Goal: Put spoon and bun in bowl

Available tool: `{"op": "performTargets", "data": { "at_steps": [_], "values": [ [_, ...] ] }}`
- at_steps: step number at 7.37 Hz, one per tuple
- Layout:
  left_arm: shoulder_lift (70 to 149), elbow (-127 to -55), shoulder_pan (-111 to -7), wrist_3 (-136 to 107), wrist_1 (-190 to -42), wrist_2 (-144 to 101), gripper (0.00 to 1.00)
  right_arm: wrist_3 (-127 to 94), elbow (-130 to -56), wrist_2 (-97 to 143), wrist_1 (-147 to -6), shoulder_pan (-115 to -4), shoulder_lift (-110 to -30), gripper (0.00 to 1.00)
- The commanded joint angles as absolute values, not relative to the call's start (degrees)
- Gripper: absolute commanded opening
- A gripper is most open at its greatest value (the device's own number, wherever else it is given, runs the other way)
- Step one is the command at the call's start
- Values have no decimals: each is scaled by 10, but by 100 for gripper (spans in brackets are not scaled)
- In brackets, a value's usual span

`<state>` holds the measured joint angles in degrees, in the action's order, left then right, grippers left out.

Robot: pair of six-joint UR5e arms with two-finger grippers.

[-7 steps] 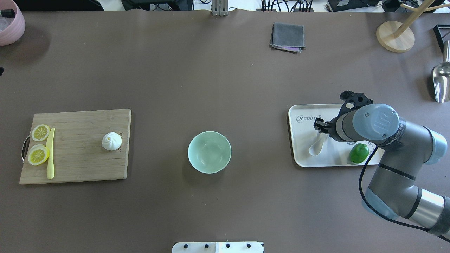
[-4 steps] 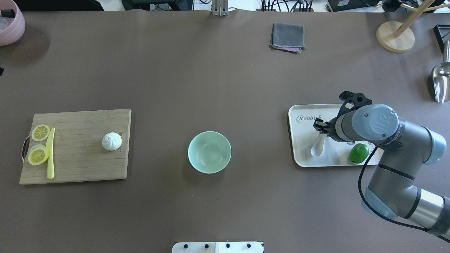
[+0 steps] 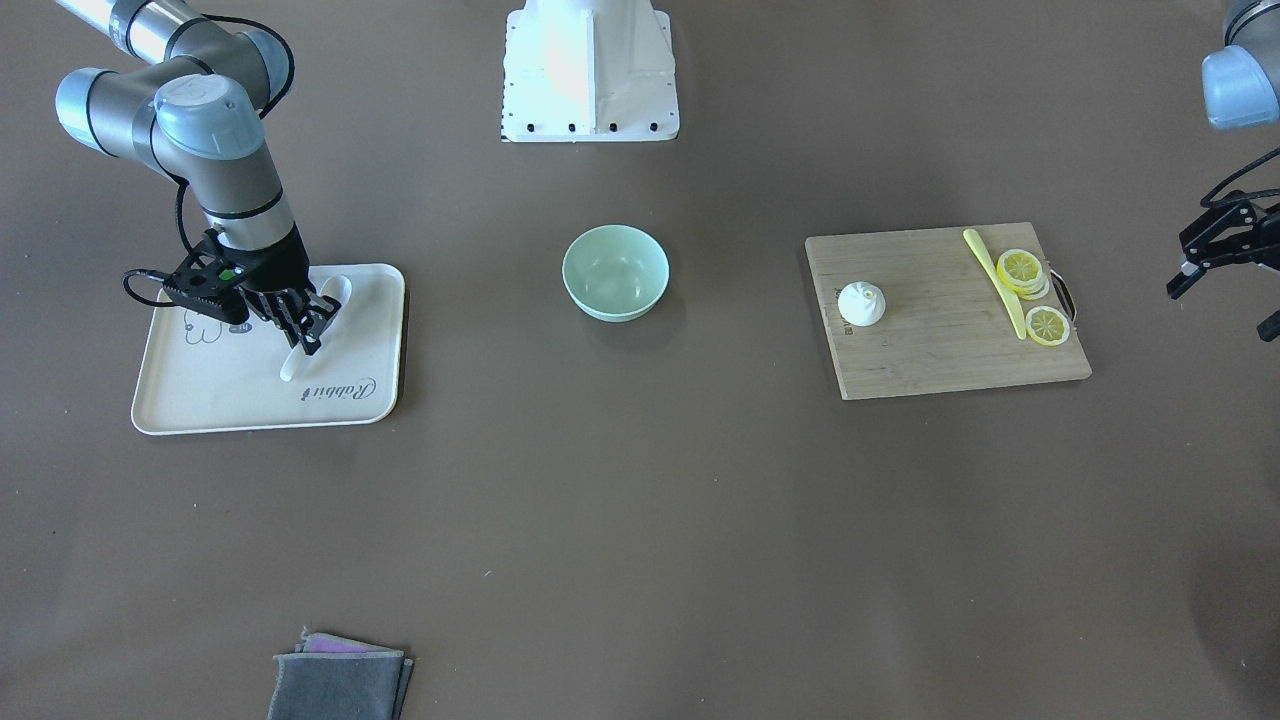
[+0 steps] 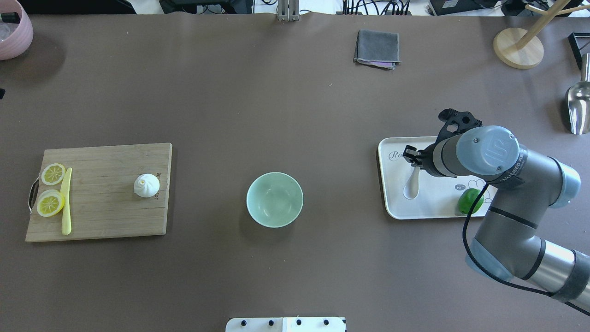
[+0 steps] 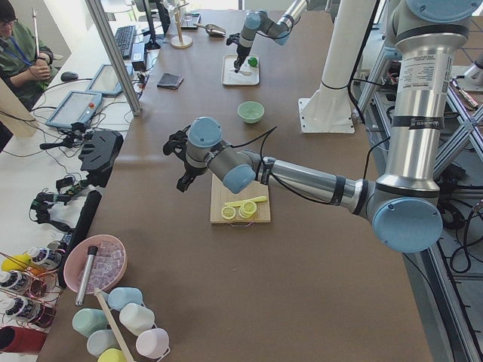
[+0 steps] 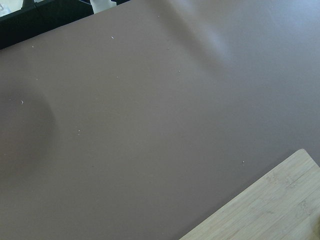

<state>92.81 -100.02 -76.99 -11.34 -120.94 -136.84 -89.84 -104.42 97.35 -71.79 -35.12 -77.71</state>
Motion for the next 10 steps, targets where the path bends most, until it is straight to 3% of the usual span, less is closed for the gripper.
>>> {"op": "performTargets", "data": {
  "at_steps": [1,4,6,10],
  "values": [
    [928,-1000,-770,-113,-1209,-1368,98,-932,-1045,974,-797,-354,-696,0],
    [929,-999,-770,-114,-1209,-1368,98,-1008,-1038,973,-929,-335,-561,0],
    [928,-1000,-770,-114,-1209,-1368,98,-1074,-993,942,-968,-296,-480,0],
    [929,-998,-769,-114,-1209,-1368,98,-1163,-917,836,-973,-213,-417,0]
  ]
}}
